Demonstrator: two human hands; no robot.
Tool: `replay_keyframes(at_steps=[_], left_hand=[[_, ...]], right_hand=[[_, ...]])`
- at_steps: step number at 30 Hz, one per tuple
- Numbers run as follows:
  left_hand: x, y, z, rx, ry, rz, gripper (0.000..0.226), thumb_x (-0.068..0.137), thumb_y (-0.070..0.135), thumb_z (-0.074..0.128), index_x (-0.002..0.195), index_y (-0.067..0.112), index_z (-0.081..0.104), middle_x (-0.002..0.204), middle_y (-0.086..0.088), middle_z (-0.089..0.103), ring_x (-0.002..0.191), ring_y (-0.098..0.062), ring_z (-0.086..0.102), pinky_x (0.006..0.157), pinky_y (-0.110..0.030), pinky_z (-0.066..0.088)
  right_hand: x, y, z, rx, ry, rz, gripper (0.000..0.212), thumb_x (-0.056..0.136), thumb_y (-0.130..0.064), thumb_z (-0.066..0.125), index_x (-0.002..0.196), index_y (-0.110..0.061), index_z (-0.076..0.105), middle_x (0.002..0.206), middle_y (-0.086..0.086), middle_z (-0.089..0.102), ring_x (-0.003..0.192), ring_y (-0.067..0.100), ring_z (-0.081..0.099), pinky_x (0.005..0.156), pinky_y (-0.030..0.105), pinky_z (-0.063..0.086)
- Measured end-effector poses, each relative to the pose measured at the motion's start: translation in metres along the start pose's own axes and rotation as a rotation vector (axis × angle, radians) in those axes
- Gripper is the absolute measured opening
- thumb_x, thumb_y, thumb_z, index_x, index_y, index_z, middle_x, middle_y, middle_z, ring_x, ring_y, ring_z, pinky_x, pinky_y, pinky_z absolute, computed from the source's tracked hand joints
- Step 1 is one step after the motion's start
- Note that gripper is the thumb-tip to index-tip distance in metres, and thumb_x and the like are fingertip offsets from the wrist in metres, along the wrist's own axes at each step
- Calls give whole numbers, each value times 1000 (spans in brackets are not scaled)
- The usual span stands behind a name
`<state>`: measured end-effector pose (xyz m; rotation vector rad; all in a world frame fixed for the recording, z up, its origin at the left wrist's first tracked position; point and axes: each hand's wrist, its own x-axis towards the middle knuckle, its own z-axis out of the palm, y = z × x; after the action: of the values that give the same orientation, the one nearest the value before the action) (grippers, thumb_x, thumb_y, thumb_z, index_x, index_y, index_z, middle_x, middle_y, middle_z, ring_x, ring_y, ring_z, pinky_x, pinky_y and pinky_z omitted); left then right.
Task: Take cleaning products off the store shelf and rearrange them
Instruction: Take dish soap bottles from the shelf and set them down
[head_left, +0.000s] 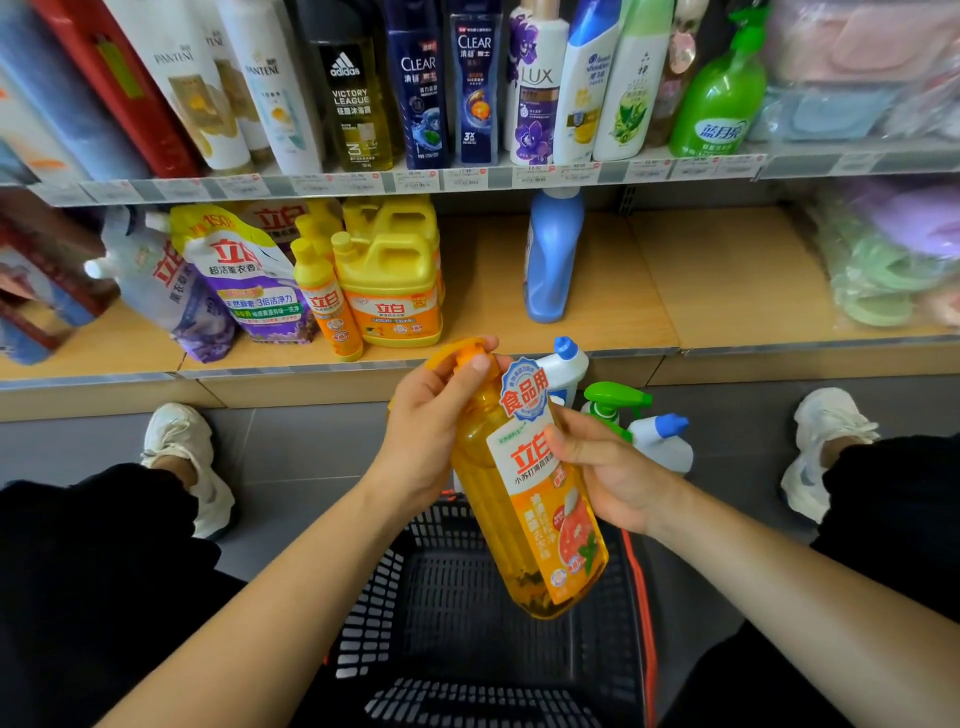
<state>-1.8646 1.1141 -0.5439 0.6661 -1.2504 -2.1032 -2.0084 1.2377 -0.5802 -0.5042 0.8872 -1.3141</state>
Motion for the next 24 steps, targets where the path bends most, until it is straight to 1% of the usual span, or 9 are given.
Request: replay_keyframes(at_steps=[2, 5, 9, 13, 15, 17, 20, 22, 24], left_hand=[[0, -2, 1, -7, 44, 8, 25, 84, 25, 68, 106, 14, 73, 108, -11, 75, 96, -24, 73, 75, -31, 60], [1, -3, 0, 29, 107, 77, 41, 84, 23, 69, 123, 11, 62, 110, -11, 74, 102, -27, 72, 84, -40, 61], [-2, -5, -4, 123, 91, 218, 39, 97, 34, 57, 132, 17, 59, 115, -15, 72, 110, -30, 70, 89, -43, 60], [0, -5, -10, 241, 87, 293, 42, 101, 33, 47, 137, 14, 57, 120, -13, 72, 116, -29, 67, 90, -39, 60], [2, -5, -13, 284, 60, 285, 49, 103, 37, 41, 143, 10, 50, 125, -12, 70, 120, -26, 66, 93, -37, 58], [5, -4, -15, 271, 51, 237, 55, 105, 42, 34, 147, 11, 47, 128, -11, 69, 123, -25, 64, 100, -42, 55], [9, -4, -18, 148, 41, 116, 54, 103, 44, 35, 147, 16, 48, 135, -11, 65, 129, -29, 60, 112, -56, 42], [11, -5, -19, 102, 16, 77, 52, 102, 44, 37, 147, 19, 50, 138, -11, 63, 132, -31, 56, 116, -59, 37], [10, -8, -19, 80, -15, 78, 52, 103, 43, 37, 148, 20, 47, 141, -9, 61, 133, -30, 56, 115, -57, 39]], right_hand=[[1, 2, 1, -5, 12, 6, 59, 76, -37, 86, 128, -18, 67, 133, 17, 65, 120, 31, 64, 93, 41, 55], [3, 5, 0, 12, 36, 21, 58, 76, -39, 85, 127, -19, 68, 132, 16, 65, 120, 31, 65, 91, 40, 56], [6, 7, -1, 14, 49, 35, 59, 74, -42, 87, 125, -18, 69, 130, 16, 67, 118, 31, 66, 90, 40, 56], [7, 6, -1, 22, 60, 39, 61, 71, -42, 88, 123, -17, 71, 128, 16, 68, 116, 30, 67, 89, 40, 57], [7, 6, -1, 24, 69, 39, 60, 70, -44, 89, 121, -17, 72, 127, 15, 69, 115, 30, 68, 88, 40, 57], [7, 5, -1, 35, 75, 36, 58, 69, -45, 89, 118, -18, 74, 125, 14, 70, 113, 28, 69, 87, 39, 58], [7, 4, -3, 62, 90, 32, 58, 68, -45, 89, 118, -18, 74, 124, 14, 70, 112, 28, 69, 87, 39, 58], [7, 3, -4, 61, 98, 26, 58, 69, -45, 89, 118, -18, 74, 124, 14, 70, 112, 28, 69, 87, 39, 58], [7, 3, -5, 38, 101, 17, 57, 70, -45, 88, 118, -18, 74, 125, 14, 70, 113, 28, 69, 87, 39, 58]])
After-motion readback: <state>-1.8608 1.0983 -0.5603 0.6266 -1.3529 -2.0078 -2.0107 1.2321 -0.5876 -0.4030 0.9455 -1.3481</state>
